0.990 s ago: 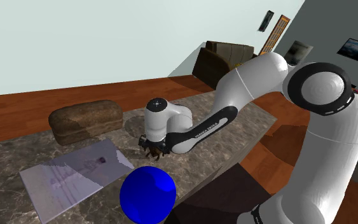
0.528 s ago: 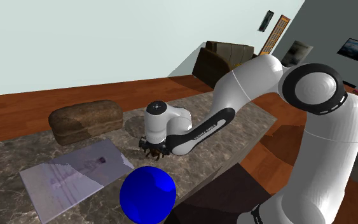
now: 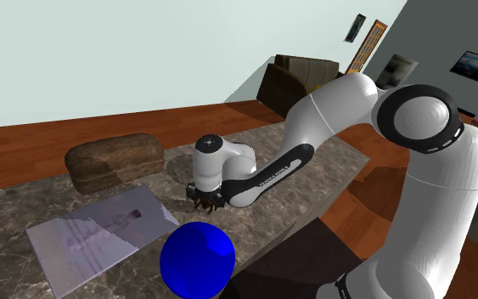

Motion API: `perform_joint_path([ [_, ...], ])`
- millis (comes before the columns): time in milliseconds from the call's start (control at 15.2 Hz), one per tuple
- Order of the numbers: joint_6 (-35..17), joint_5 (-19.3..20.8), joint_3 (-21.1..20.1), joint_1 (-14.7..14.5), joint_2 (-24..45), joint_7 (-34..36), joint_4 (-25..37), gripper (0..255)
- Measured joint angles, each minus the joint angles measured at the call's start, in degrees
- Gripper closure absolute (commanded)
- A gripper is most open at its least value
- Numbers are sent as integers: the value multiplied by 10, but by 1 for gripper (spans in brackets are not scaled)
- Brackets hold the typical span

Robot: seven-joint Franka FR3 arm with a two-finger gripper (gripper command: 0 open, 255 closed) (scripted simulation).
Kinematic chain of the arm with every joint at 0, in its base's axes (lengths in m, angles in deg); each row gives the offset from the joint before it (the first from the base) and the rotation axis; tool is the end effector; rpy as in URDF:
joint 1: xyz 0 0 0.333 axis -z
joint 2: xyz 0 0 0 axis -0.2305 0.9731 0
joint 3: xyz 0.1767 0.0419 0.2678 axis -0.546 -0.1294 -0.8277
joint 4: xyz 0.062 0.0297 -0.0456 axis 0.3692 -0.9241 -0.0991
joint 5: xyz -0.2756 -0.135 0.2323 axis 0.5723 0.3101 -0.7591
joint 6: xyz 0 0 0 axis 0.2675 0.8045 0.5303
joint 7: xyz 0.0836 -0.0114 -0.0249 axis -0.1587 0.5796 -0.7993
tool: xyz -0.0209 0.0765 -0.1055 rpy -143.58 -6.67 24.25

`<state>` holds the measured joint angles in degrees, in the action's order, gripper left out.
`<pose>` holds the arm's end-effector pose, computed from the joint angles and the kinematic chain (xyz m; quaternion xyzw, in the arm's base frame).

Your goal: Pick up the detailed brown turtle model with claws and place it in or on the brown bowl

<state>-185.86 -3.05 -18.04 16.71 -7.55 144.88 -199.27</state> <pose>0.4915 0.2248 0.1748 0.9074 -0.4030 0.0819 0.0869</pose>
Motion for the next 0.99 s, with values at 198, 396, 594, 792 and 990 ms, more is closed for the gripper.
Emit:
perform_joint_path([
  [198, 0, 0, 0, 0, 0, 0, 0, 255],
  [396, 5, -9, -5, 4, -9, -7, -3, 255],
  [594, 15, -27, -16, 13, -28, -23, -7, 255],
  [792, 27, -48, -28, 21, -48, -40, -10, 255],
  [990, 39, -70, -40, 30, -71, -56, -13, 255],
])
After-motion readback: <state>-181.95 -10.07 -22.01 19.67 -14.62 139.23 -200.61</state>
